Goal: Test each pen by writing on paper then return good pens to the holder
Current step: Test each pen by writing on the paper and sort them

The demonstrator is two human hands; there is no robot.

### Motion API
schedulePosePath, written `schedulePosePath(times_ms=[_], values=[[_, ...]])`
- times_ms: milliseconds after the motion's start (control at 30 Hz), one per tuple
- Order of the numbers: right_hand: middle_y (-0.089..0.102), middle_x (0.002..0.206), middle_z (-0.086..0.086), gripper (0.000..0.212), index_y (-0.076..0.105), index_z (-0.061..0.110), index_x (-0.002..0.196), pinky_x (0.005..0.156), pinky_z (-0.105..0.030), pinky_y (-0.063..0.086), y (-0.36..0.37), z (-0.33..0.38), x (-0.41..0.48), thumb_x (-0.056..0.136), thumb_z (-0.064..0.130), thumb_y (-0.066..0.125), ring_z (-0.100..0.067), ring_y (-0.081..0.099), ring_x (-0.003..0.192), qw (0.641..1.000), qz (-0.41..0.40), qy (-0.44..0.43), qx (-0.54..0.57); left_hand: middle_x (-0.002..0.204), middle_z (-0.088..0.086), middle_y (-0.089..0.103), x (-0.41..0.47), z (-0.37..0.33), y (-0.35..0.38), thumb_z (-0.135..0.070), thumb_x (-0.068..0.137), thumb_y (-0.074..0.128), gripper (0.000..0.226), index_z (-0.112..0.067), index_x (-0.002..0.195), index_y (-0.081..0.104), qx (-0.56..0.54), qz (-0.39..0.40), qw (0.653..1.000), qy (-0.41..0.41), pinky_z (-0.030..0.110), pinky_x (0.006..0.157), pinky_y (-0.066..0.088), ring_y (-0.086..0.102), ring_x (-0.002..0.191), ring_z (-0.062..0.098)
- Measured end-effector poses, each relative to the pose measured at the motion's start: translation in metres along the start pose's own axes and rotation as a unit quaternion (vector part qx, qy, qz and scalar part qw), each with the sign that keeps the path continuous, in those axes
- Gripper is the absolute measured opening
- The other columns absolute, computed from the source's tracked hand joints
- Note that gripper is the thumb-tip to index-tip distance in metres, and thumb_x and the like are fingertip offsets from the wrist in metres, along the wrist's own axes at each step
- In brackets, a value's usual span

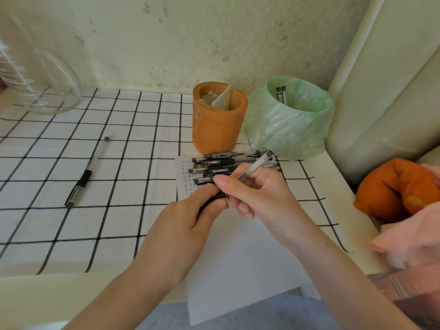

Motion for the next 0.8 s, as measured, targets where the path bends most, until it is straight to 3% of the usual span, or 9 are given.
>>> schedulePosePath(times_ms=[167,267,400,500,600,667,733,800], values=[[0.053,0.048,-0.001,0.033,0.059,0.021,0.055,0.041,-0.016,0.033,-0.002,0.0,0.001,0.087,0.014,0.065,-0.009,0.042,0.039,1.0,-0.001,0.005,0.016,0.046,-0.016,0.047,0.002,-0.005,0.0,-0.033,0.09,0.049,0.016,-0.033,0.084,0.064,-0.07,0.008,0.997,-0.01,0.013,0.046,0.03,0.036,0.044,0.005],[0.055,0.05,-0.002,0.027,0.059,0.017,0.06,0.041,-0.016,0.034,-0.006,0.003,0.001,0.086,0.013,0.065,-0.008,0.044,0.04,1.0,0.003,-0.004,0.025,0.043,-0.014,0.045,0.001,-0.007,-0.003,-0.04,0.085,0.05,0.018,-0.035,0.085,0.067,-0.106,0.012,0.994,-0.016,0.012,0.043,0.027,0.031,0.041,0.006],[0.055,0.049,-0.002,0.025,0.059,0.013,0.063,0.039,-0.019,0.034,-0.007,0.002,0.001,0.087,0.012,0.063,-0.01,0.043,0.038,0.999,-0.014,-0.005,0.038,0.052,0.002,0.04,0.0,0.001,-0.004,-0.061,0.074,0.045,0.028,-0.042,0.088,0.061,-0.036,0.004,0.999,0.01,0.02,0.046,0.026,0.031,0.046,0.009],[0.058,0.052,-0.005,0.02,0.061,0.008,0.074,0.038,-0.021,0.036,-0.025,0.004,0.006,0.091,0.016,0.057,-0.015,0.049,0.04,0.994,-0.072,-0.002,0.085,0.05,-0.002,0.033,0.0,0.01,-0.005,-0.067,0.07,0.044,0.035,-0.041,0.09,0.056,0.021,0.024,0.999,-0.007,0.019,0.045,0.027,0.03,0.044,0.01],[0.071,0.069,-0.01,0.024,0.066,0.008,0.094,0.044,-0.021,0.045,-0.053,0.013,0.01,0.095,0.021,0.046,-0.021,0.069,0.062,0.987,-0.114,-0.001,0.11,0.051,-0.006,0.04,-0.002,0.016,-0.007,-0.067,0.074,0.036,0.038,-0.044,0.101,0.05,0.133,0.045,0.99,-0.004,0.016,0.046,0.032,0.041,0.048,0.01],[0.074,0.082,-0.013,0.025,0.068,0.008,0.097,0.047,-0.021,0.048,-0.067,0.013,0.012,0.095,0.022,0.047,-0.025,0.073,0.08,0.988,-0.118,0.005,0.095,0.053,-0.005,0.04,-0.002,0.02,-0.005,-0.061,0.082,0.036,0.037,-0.047,0.115,0.044,0.225,0.057,0.973,0.005,0.016,0.05,0.032,0.045,0.052,0.009],[0.073,0.076,-0.01,0.018,0.066,0.006,0.091,0.044,-0.021,0.044,-0.075,0.006,0.015,0.091,0.022,0.057,-0.025,0.073,0.079,0.988,-0.142,0.009,0.06,0.056,-0.005,0.041,-0.002,0.023,-0.001,-0.061,0.085,0.035,0.043,-0.05,0.126,0.034,0.289,0.082,0.954,0.012,0.016,0.052,0.033,0.043,0.052,0.008],[0.065,0.059,-0.004,0.017,0.063,0.005,0.082,0.039,-0.022,0.035,-0.081,-0.003,0.02,0.084,0.021,0.069,-0.021,0.07,0.064,0.982,-0.188,0.005,0.013,0.058,-0.006,0.04,-0.002,0.024,0.002,-0.064,0.083,0.035,0.051,-0.053,0.132,0.026,0.315,0.112,0.942,0.013,0.016,0.053,0.032,0.041,0.052,0.007]])
Point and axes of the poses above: each hand's wrist, its own x-axis towards the middle knuckle, its own y-axis out of the palm, z = x × y, the point moved 2 cm from there along x, towards the middle knuckle
